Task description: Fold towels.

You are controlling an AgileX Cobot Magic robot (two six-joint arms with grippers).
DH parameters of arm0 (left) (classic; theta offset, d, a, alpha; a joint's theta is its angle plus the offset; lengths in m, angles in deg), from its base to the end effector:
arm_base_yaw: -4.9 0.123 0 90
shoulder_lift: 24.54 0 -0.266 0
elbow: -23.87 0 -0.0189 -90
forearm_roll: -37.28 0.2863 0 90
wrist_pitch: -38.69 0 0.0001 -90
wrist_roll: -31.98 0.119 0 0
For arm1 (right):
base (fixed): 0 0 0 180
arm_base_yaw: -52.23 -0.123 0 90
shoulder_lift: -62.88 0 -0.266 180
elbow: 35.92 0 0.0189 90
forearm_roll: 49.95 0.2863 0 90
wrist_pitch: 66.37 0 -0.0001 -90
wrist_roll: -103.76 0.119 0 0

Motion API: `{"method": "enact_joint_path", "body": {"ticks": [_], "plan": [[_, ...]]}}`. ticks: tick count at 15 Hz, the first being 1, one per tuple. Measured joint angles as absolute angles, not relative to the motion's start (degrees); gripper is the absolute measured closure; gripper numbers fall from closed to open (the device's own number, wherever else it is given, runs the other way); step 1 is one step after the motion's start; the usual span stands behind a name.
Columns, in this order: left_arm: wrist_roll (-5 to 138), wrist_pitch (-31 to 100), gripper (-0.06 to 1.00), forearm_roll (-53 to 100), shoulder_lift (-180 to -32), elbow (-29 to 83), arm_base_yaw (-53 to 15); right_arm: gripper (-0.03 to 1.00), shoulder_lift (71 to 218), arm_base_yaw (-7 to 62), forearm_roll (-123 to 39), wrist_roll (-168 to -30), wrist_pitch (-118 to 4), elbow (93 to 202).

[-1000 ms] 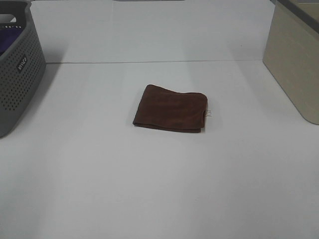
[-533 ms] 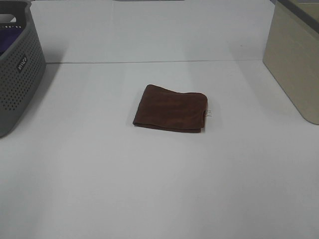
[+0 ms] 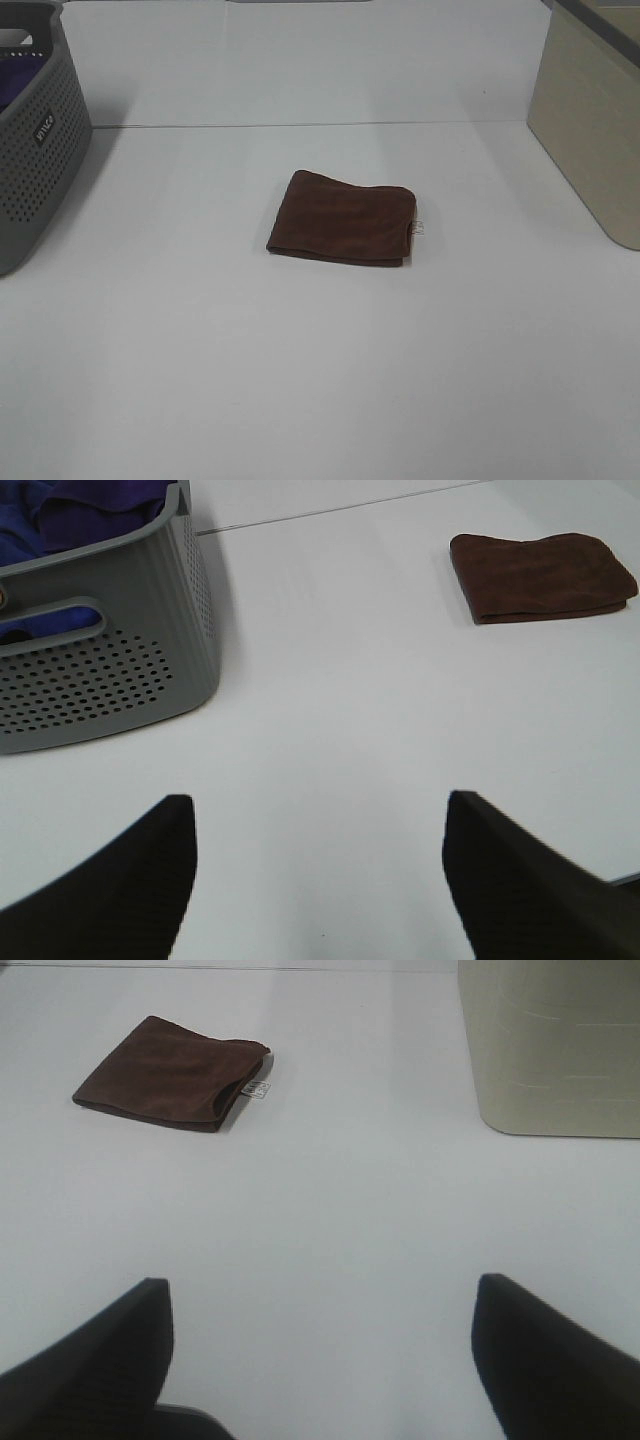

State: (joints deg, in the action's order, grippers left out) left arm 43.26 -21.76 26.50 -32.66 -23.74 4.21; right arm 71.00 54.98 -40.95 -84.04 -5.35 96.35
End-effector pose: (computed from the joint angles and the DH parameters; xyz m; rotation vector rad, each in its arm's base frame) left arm 0.0681 -0.0202 0.2863 0.2193 2.0033 -0.1070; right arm 0.0691 0.0130 0.2841 -0.0979 2.0282 0.0719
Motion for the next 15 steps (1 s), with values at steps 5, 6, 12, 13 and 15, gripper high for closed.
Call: {"method": "enact_joint_path", "body": {"ticks": [5,6,12,13,15], "plan": [[43.26,-21.76,0.27,26.50,-32.66,-23.74,4.21,0.19,70.83,54.98,-40.61,-84.04,-5.40,96.30],[43.26,-21.76,0.27,26.50,-32.66,-23.74,4.21,0.19,70.83,54.98,-40.61,-84.04,-5.40,96.30],[43.26,-21.76,0.27,26.50,-32.66,-23.74,4.21,0.19,70.83,54.98,-40.44,-84.04,-5.40,96.30],[43.26,-21.76,0.27,26.50,-32.66,-23.74,4.21,0.19,70.83,54.98,-40.44,-84.04,-5.40,96.30],[43.26,-21.76,0.27,26.50,-32.66,-23.74,4.21,0.19,70.83,54.98,-40.44,-84.04,-5.40,96.30]]}}
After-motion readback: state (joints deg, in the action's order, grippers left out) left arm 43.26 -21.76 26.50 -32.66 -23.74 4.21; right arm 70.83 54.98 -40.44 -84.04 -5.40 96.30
